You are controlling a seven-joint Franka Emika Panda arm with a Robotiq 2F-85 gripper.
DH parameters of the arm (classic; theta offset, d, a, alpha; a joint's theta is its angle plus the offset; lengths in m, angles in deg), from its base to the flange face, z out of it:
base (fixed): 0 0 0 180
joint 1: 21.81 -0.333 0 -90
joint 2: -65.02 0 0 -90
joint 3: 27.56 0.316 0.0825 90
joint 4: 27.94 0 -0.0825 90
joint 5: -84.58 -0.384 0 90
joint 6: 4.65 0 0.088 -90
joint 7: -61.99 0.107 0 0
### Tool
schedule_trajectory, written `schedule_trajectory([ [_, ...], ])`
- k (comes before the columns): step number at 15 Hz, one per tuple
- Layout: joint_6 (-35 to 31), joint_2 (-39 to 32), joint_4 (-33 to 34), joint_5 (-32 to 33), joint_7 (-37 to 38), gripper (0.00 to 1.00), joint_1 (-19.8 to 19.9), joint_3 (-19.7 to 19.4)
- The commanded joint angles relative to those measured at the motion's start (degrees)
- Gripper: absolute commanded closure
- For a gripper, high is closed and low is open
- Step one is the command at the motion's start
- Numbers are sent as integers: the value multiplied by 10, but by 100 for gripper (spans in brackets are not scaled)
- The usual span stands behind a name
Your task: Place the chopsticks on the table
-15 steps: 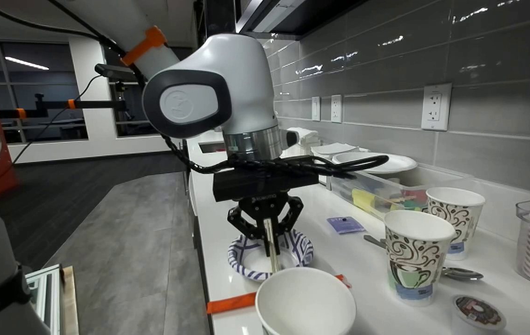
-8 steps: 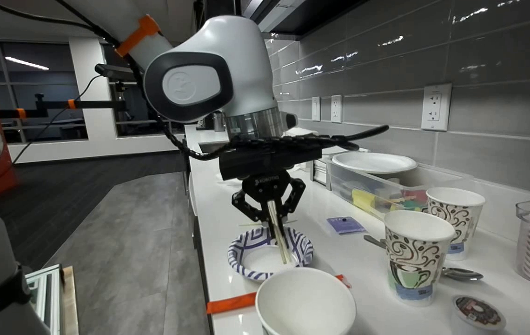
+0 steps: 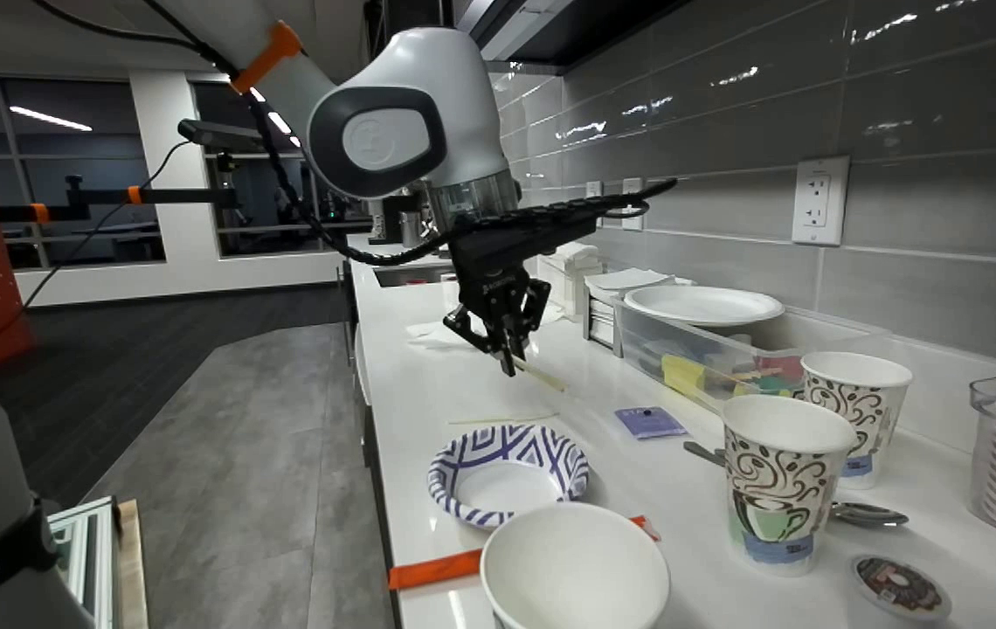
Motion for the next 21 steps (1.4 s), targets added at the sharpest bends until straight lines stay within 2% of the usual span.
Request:
schedule_trajectory([
  [1, 3, -48, 36, -57, -67, 97, -34, 20],
  [5, -14, -105, 63, -97, -94, 97, -39, 58],
  [12, -43, -178, 86, -143, -117, 97, -3, 121],
  [15, -61, -186, 86, -126, -109, 97, 12, 140],
  [16, -52, -181, 87, -114, -98, 63, 16, 143],
  [18, -35, -160, 85, -93, -69, 55, 17, 142],
  [21, 4, -111, 77, -55, -3, 31, 17, 132],
])
